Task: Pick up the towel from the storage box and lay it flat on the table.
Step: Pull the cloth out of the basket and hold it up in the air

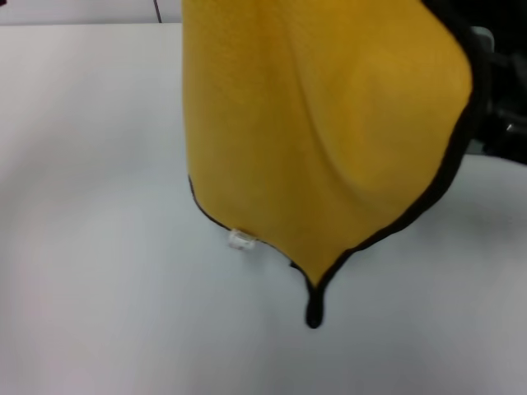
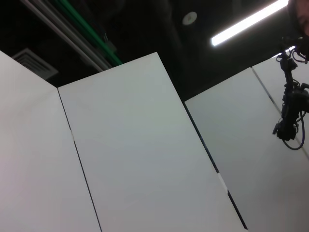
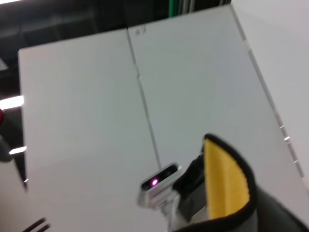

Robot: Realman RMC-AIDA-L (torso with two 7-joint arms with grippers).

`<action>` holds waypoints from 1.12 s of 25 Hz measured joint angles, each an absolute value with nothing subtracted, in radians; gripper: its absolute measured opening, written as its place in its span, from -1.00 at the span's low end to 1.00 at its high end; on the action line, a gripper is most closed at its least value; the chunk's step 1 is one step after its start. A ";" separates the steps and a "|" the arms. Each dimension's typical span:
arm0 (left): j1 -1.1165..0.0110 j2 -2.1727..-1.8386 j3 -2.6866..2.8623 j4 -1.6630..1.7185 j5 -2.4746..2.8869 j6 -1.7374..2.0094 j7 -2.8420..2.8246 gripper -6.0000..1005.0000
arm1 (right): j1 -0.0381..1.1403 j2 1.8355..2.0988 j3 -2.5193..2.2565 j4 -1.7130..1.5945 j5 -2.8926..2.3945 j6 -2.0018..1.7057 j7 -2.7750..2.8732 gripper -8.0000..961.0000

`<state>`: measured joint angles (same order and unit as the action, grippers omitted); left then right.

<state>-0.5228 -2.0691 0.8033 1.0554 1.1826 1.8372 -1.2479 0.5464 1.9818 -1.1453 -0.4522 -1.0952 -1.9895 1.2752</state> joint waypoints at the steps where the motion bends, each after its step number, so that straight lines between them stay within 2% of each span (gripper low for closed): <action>1: -0.521 -2.069 0.803 1.055 1.177 1.840 -1.248 -0.94 | 0.542 1.984 -1.130 -0.452 -1.095 -1.990 1.283 0.42; 11: -0.509 -2.055 0.802 1.053 1.093 1.921 -1.249 -0.94 | 0.542 1.989 -1.102 -0.428 -1.116 -1.864 1.370 0.24; 14: -0.509 -2.054 0.806 1.052 1.066 1.939 -1.251 -0.94 | 0.553 1.997 -1.102 -0.433 -1.151 -1.852 1.367 0.16; 21: -0.518 -2.049 0.810 1.054 1.060 1.955 -1.251 -0.94 | 0.569 2.020 -1.109 -0.428 -1.230 -1.768 1.355 0.15; 28: -0.516 -2.011 0.818 1.055 1.069 1.995 -1.262 -0.94 | 0.561 2.015 -1.123 -0.426 -1.237 -1.749 1.326 0.12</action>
<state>-0.5161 -2.0105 0.8177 1.0553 1.0688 1.9949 -1.2625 0.5611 2.0153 -1.1225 -0.4263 -1.2374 -1.7486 1.3256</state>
